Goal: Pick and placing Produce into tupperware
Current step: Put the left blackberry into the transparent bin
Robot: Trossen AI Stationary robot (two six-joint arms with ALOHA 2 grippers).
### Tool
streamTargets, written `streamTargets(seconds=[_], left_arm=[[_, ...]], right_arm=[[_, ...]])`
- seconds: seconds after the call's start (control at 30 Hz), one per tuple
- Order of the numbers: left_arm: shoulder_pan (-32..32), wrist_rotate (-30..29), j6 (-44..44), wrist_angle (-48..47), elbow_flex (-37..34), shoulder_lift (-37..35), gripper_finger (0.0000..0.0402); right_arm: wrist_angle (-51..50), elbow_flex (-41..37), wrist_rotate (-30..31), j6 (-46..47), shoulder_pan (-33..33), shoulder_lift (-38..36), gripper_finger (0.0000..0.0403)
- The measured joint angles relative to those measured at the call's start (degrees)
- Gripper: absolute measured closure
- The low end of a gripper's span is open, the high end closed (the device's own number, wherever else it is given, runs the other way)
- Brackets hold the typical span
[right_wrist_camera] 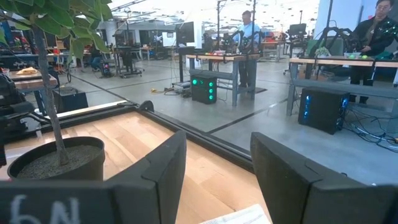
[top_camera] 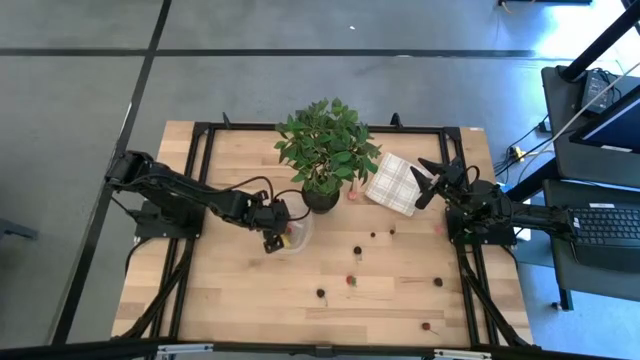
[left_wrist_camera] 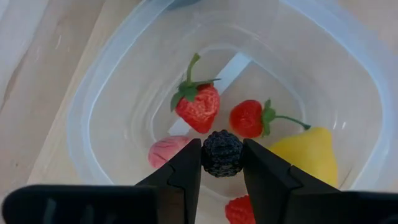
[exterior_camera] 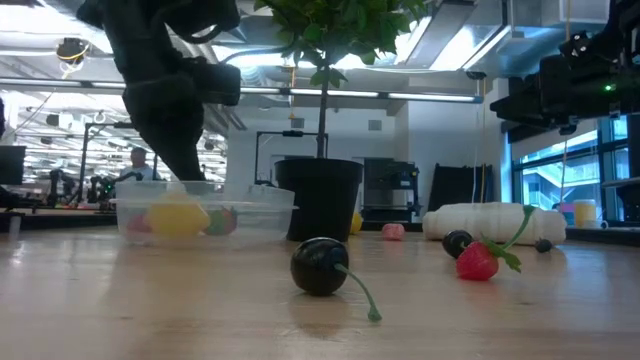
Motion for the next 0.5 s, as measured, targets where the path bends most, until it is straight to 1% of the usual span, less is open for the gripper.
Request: streamTargets(seconds=[0.3, 0.5], left_arm=[[0.2, -0.78, 0.24, 0.02, -0.13, 0.0, 0.0301], [0.2, -0.79, -0.07, 0.03, -0.13, 0.02, 0.0291]], right_arm=[[-0.02, 0.0, 0.0, -0.11, -0.02, 0.0, 0.0221], [-0.02, 0.0, 0.0, -0.11, 0.0, 0.02, 0.0221]])
